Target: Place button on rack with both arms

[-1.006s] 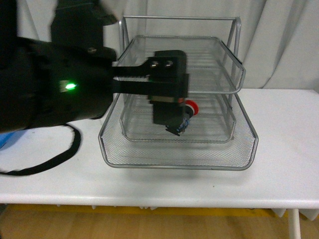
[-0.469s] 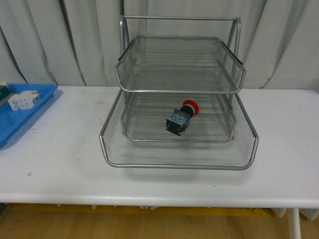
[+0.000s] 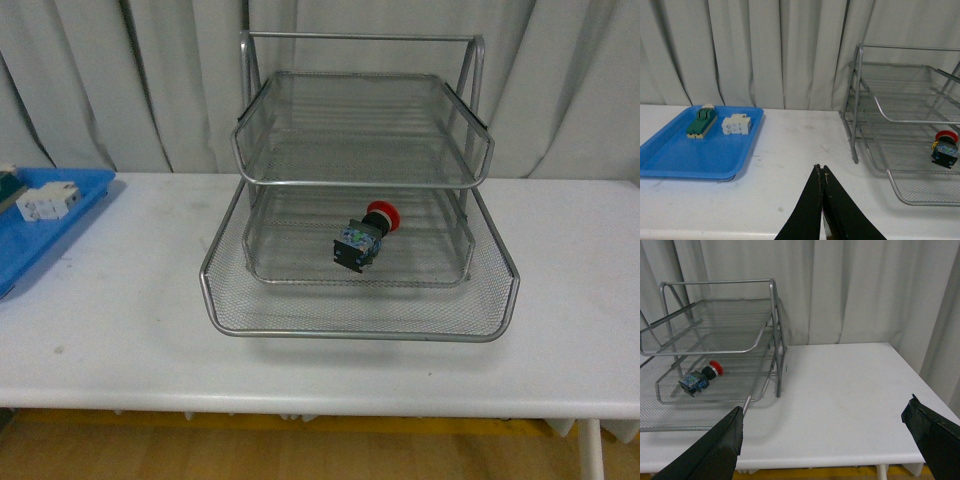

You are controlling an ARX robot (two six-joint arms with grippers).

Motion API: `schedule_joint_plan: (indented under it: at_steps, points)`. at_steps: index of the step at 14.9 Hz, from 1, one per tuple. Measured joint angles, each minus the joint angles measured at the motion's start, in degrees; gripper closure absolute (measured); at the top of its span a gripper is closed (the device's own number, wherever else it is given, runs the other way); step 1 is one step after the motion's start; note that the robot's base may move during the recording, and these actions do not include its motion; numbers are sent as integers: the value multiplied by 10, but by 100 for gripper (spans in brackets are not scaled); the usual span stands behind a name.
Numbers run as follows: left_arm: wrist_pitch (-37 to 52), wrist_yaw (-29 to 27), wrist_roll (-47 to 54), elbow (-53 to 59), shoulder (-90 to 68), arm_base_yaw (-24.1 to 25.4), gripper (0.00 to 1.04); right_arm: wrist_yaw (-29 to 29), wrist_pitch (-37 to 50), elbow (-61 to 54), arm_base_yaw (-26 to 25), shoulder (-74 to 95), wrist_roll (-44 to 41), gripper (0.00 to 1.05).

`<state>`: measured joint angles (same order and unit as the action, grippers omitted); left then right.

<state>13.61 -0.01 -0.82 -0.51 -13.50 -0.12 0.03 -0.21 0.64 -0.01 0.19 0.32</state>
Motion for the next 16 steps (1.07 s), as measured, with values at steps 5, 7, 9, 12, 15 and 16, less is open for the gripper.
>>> schedule_joint_plan:
  at_steps: [5, 7, 9, 12, 15, 16]
  points:
    - [-129, 1, 0, 0, 96, 0, 103, 0, 0, 0, 0, 0, 0, 6]
    - [-140, 0, 0, 0, 130, 0, 103, 0, 0, 0, 0, 0, 0, 6]
    - [-136, 0, 0, 0, 130, 0, 103, 0, 0, 0, 0, 0, 0, 6]
    - [-138, 0, 0, 0, 130, 0, 95, 0, 0, 0, 0, 0, 0, 6]
    - [-138, 0, 0, 0, 130, 0, 59, 0, 0, 0, 0, 0, 0, 6]
    - [-138, 0, 0, 0, 130, 0, 46, 0, 0, 0, 0, 0, 0, 6]
